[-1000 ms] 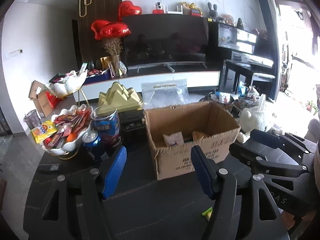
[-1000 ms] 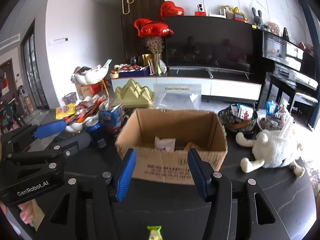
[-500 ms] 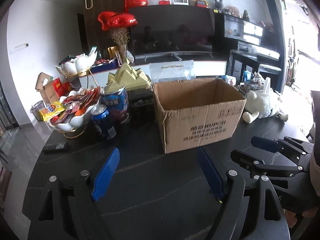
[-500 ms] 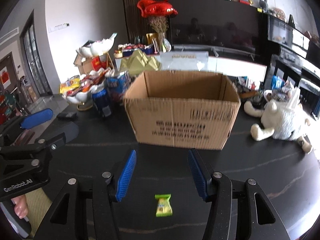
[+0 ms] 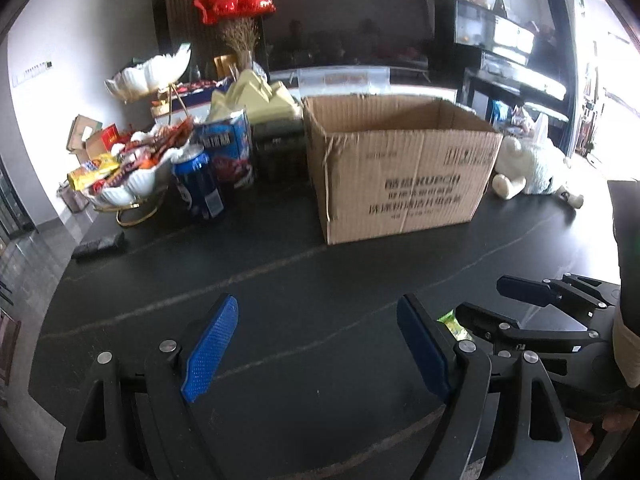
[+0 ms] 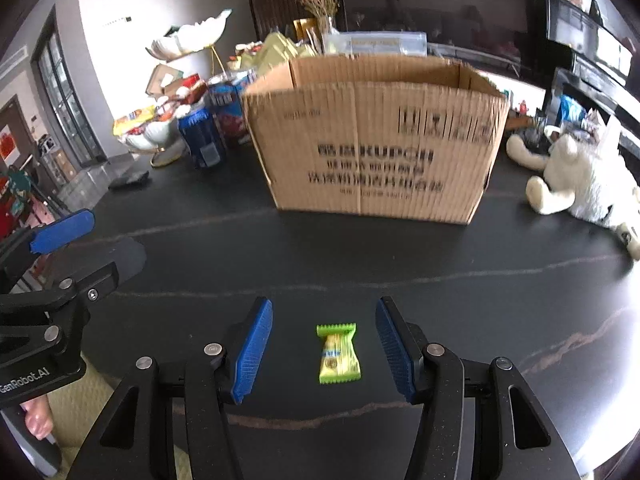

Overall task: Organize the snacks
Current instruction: 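Move the open right tool down over the green-yellow packet, then close the right tool on the green-yellow packet, then lift the green-yellow packet with the right tool and carry it over the box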

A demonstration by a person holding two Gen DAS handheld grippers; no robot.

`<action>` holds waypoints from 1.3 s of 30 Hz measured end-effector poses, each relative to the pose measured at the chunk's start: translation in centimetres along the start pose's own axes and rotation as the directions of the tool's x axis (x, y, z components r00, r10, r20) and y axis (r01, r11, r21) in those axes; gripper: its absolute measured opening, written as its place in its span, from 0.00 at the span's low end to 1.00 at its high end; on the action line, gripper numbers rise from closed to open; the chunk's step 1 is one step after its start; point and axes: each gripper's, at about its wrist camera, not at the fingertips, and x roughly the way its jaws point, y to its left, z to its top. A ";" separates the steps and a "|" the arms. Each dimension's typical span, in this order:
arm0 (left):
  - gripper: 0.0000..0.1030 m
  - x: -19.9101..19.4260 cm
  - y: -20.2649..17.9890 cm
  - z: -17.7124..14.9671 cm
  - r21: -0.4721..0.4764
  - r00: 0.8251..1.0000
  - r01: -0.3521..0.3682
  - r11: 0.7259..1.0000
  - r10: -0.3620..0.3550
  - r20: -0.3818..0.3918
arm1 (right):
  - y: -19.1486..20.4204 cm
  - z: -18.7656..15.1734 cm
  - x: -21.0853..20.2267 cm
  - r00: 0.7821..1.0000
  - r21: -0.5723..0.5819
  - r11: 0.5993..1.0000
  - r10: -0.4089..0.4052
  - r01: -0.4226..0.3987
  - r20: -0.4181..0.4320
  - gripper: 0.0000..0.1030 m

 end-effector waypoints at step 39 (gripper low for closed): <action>0.79 6.5 -1.0 -4.8 0.025 0.987 -0.025 0.999 0.028 -0.157 | -0.5 -2.6 6.2 0.989 -0.003 0.998 -0.058 0.058 -0.134 0.27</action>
